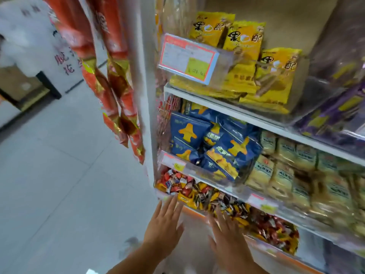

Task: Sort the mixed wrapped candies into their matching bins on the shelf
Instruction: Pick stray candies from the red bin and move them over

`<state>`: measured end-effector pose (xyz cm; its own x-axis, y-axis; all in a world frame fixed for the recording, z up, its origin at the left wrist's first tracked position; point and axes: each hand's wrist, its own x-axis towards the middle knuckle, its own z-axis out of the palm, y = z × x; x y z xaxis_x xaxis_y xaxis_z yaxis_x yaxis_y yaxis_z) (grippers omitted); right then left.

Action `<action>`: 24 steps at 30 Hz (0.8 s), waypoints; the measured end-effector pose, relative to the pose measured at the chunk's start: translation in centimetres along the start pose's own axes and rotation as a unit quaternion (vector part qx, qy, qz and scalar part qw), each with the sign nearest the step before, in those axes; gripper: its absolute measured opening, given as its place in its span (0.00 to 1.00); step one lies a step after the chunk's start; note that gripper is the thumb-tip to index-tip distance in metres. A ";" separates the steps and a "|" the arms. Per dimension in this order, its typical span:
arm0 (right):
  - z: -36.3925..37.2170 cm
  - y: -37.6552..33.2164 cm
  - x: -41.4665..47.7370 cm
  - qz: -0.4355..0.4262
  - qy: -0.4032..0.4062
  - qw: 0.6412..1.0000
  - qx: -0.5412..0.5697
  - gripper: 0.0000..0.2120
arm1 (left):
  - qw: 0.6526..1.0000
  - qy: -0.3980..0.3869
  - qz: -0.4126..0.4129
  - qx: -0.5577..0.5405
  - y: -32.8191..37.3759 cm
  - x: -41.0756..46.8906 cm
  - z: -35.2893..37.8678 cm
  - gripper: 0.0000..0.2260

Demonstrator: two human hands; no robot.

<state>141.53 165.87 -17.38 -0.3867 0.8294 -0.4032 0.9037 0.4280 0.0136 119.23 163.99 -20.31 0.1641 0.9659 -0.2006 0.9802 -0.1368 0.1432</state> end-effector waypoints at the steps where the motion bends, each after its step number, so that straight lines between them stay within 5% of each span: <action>1: 1.0 -0.1 1.3 0.003 0.015 1.000 -0.004 0.27 | 1.000 0.012 0.009 0.002 -0.5 1.0 1.7 0.27; 7: 10.2 1.0 10.2 -0.003 0.137 0.990 -0.011 0.26 | 0.986 0.142 0.081 -0.010 -2.8 8.1 11.3 0.34; 14: 15.7 0.8 15.1 -0.002 0.253 0.967 0.012 0.28 | 0.947 0.301 0.114 -0.020 -5.0 13.4 15.4 0.25; 20: 16.3 0.5 13.5 0.058 0.267 0.961 -0.034 0.27 | 0.940 0.318 0.122 0.008 -4.3 11.6 17.3 0.25; 24: 16.1 -0.5 10.1 0.071 0.218 0.973 0.022 0.28 | 0.961 0.260 0.088 -0.048 -2.8 8.2 18.2 0.26</action>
<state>140.11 168.25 -36.16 -0.2904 0.9565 0.0266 0.9569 0.2905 -0.0014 119.88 168.31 -40.05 0.2237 0.9129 0.3416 0.9238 -0.3103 0.2244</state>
